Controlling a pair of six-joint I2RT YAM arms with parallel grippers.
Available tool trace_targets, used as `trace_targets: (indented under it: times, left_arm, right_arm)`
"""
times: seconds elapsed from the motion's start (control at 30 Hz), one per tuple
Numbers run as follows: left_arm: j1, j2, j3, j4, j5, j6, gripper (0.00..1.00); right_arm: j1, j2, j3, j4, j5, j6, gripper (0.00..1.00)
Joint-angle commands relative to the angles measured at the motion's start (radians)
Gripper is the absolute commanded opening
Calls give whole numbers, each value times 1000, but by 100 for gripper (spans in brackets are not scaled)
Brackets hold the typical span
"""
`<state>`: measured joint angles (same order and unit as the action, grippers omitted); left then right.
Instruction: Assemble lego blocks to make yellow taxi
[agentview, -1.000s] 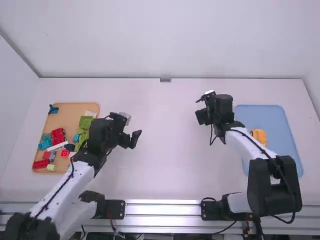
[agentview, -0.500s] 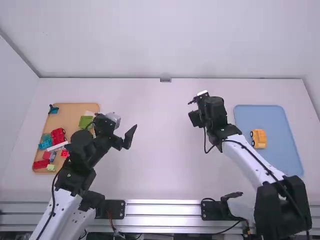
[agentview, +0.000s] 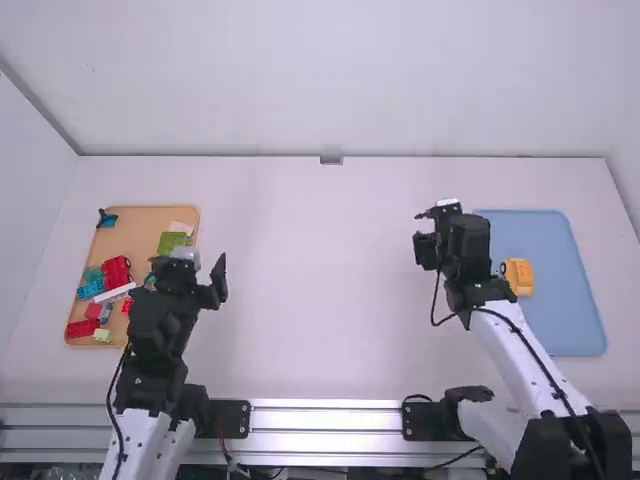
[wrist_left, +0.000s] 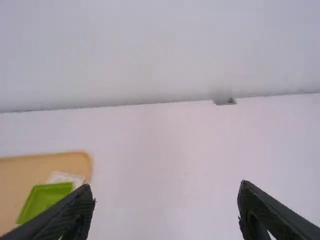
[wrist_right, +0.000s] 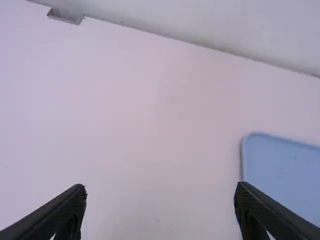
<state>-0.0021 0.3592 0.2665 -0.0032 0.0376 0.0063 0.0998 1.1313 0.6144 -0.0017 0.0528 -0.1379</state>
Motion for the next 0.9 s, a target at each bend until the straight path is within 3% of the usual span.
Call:
trace_targets:
  times: [0.0,0.1,0.33,0.47,0.87]
  left_arm:
    - [2,-58,-57,3,-38,-6,68]
    - [2,-122,-121,3,-38,-6,61]
    - [2,-279,-266,3,-38,-6,46]
    - [2,-359,-266,3,-38,-6,36]
    - [2,-359,-266,3,-38,-6,16]
  right_arm:
    - [-47,-63,-52,2,-53,89,71]
    - [-100,-120,-108,2,-53,138,66]
    - [-100,-273,-262,2,-53,138,50]
    - [-100,-376,-365,2,-53,138,40]
    - [-100,-634,-614,2,-53,138,14]
